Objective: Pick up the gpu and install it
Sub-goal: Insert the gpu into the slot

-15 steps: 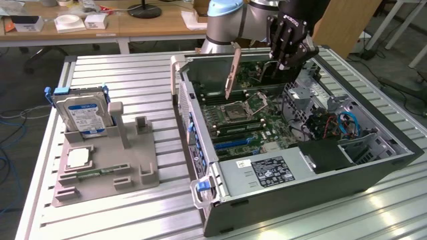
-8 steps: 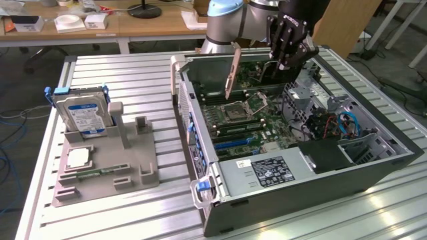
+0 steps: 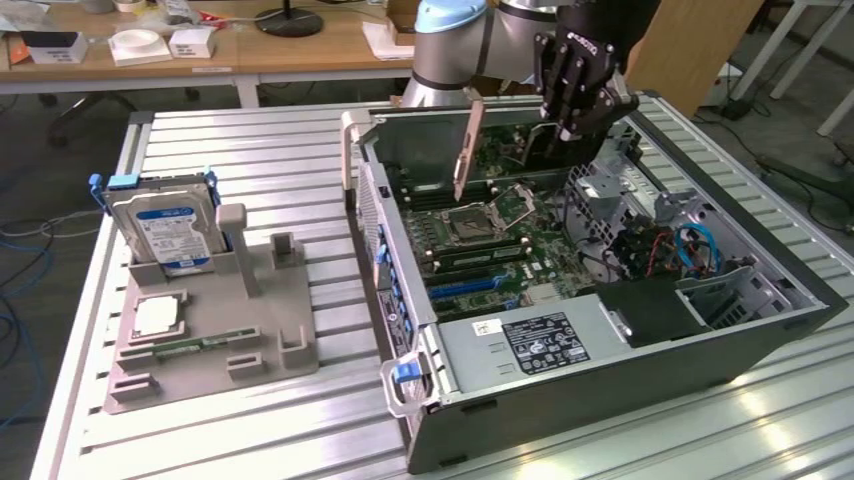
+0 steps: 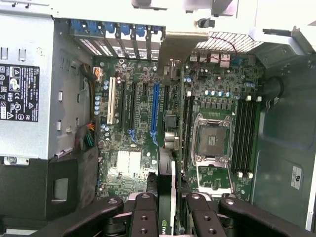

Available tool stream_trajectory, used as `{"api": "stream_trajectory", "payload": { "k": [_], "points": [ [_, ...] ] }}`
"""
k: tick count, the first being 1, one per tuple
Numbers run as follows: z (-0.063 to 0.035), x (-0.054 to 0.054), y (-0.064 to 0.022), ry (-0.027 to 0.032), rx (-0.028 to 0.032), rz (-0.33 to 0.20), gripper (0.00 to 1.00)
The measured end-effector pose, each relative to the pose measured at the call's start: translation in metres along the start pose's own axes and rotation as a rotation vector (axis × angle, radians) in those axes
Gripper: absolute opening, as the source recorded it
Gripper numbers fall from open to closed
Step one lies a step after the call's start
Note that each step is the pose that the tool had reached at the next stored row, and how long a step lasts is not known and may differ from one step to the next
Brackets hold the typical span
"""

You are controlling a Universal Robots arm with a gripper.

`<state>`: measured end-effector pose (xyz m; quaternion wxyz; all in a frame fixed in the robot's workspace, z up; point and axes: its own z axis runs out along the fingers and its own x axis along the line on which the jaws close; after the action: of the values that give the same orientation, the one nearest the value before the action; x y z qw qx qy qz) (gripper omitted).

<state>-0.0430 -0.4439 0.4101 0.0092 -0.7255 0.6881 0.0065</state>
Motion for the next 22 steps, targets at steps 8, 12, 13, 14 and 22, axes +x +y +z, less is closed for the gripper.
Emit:
{"api": "stream_trajectory", "payload": {
  "k": [8, 12, 13, 14, 22],
  "points": [
    [0.0023, 0.0, 0.0004, 0.0007, 0.006, 0.058, 0.27],
    [0.006, 0.0, 0.0005, 0.0005, 0.0063, 0.061, 0.27],
    [0.0071, 0.0, 0.0005, 0.0006, 0.0062, 0.061, 0.27],
    [0.0084, 0.0, 0.0005, 0.0005, 0.0062, 0.061, 0.27],
    [0.0169, 0.0, 0.0007, 0.0006, 0.0062, 0.061, 0.27]
  ]
}}
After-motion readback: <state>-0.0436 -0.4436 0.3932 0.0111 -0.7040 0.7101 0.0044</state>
